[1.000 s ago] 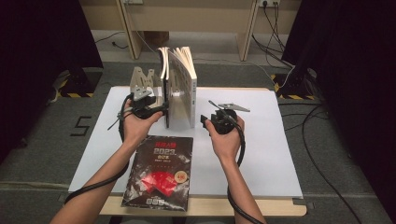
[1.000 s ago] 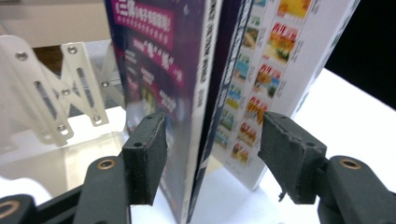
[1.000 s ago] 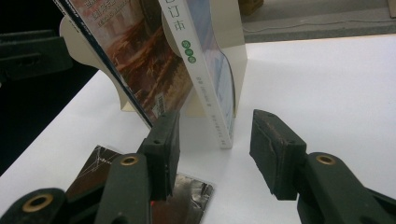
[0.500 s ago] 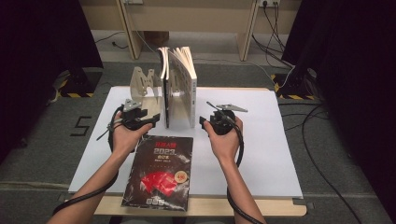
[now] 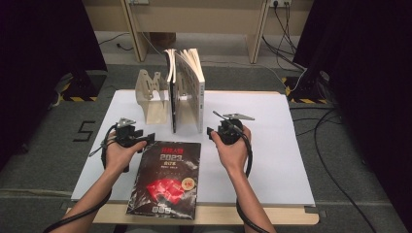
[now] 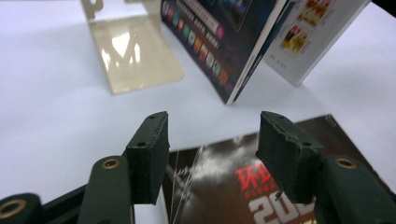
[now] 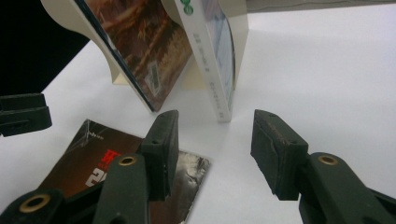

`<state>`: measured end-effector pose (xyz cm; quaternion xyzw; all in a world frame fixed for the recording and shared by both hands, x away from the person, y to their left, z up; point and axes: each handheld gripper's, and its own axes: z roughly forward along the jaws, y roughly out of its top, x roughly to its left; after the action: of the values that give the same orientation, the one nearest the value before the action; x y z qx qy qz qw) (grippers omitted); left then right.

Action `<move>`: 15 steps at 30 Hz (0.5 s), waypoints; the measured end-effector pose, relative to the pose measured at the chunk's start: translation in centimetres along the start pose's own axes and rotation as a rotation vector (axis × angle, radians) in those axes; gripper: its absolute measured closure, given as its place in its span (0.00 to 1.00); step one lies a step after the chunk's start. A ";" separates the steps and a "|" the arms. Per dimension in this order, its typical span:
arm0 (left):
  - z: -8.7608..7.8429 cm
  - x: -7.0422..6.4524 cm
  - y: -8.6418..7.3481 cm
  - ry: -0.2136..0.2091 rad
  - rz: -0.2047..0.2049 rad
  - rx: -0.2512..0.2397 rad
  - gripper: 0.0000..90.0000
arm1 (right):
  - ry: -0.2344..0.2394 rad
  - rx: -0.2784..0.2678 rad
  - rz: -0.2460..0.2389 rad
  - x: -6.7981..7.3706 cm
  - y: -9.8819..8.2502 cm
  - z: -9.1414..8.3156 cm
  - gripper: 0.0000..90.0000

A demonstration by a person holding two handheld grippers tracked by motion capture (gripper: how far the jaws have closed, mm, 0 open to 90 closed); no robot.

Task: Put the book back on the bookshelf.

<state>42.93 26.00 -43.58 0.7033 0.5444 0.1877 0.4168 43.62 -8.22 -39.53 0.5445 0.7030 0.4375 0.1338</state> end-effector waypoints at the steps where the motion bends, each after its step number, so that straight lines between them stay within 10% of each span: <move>1: -0.1 0.3 -0.3 -0.002 -0.009 0.007 0.48 | 0.000 0.005 -0.004 0.0 -0.1 0.1 0.58; 15: -0.2 2.3 -5.7 -0.066 -0.145 0.123 0.49 | 0.009 0.147 0.001 0.0 -3.5 2.3 0.57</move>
<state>40.10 28.50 -48.37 0.6922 0.5903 0.1001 0.4030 42.84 -7.23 -43.56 0.5512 0.7336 0.3871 0.0903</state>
